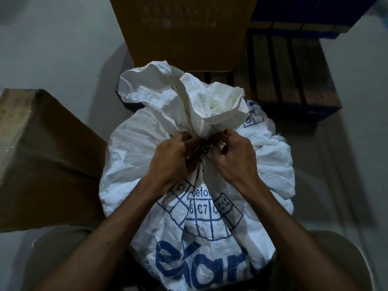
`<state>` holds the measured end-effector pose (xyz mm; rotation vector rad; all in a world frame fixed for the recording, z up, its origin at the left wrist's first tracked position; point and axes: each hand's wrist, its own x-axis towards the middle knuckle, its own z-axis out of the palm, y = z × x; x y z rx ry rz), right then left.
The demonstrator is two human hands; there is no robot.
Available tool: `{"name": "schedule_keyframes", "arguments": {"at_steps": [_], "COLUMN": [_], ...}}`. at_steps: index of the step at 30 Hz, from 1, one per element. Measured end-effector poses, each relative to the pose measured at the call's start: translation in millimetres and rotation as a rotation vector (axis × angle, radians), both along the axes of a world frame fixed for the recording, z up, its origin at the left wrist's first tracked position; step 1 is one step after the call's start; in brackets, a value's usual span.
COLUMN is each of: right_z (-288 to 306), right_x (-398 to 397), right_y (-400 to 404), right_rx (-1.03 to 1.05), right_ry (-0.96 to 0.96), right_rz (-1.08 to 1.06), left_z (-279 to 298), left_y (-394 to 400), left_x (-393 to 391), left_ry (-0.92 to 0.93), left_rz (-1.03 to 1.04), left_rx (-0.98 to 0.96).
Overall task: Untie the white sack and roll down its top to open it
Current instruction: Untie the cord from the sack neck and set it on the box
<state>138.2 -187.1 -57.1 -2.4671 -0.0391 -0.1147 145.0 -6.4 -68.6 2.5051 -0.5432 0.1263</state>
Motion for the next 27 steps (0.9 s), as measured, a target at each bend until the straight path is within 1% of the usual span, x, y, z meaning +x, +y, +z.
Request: {"name": "schedule_keyframes", "arguments": {"at_steps": [4,11,16,20,24,27], "right_z": [-3,-14,-11,-6,-3,-2], "right_x": [4,4,-7,-19,-31,-38], "right_y": [-5,-10,-9,-11,-16,-11], "right_rx": [0.041,0.027,0.036,0.049,0.04,-0.005], "right_ry": [0.068,0.113,0.074,0.076,0.126,0.126], "right_rz": [-0.038,-0.006,0.053,0.099,0.161,0.21], "left_z": [-1,-4,-6,-8,-16,-13], "left_y": [-1,-3,-7,-9,-10,-11], "left_x": [4,9,8,-1,-18,-24], "left_ry": [-0.015,-0.006,0.005,-0.04,-0.058,-0.055], "left_rz": [0.009,0.021,-0.037,-0.049,0.013,0.054], "left_rx": [0.127,0.215,0.161,0.099,0.024,-0.029]}}
